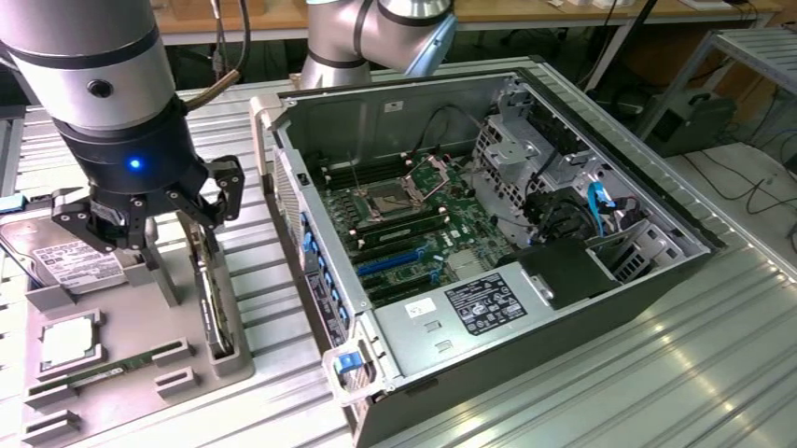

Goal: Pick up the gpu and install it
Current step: 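Pick up the gpu and move the gpu toward the slot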

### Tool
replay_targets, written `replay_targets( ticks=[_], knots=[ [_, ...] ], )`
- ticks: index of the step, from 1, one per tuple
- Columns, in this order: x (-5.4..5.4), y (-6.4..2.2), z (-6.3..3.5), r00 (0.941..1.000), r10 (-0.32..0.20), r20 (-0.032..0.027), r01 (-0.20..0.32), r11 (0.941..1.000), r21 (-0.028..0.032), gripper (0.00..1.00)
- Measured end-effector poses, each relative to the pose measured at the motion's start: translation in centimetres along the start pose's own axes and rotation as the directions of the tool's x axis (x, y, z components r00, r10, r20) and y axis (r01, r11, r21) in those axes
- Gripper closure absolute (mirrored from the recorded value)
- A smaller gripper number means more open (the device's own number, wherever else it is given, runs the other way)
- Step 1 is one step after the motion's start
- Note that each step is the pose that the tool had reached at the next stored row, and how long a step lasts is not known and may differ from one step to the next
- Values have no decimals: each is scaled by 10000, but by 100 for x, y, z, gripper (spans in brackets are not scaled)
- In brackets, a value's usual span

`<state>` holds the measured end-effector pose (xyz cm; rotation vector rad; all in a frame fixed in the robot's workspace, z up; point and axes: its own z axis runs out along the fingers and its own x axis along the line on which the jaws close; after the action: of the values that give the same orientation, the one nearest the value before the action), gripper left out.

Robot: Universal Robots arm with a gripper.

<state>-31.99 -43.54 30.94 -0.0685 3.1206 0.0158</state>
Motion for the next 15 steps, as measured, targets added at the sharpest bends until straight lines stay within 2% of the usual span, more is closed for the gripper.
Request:
replay_targets(
  ticks=[15],
  knots=[
    [5,-13,214,10000,0,0,0,10000,0,40]
  ],
)
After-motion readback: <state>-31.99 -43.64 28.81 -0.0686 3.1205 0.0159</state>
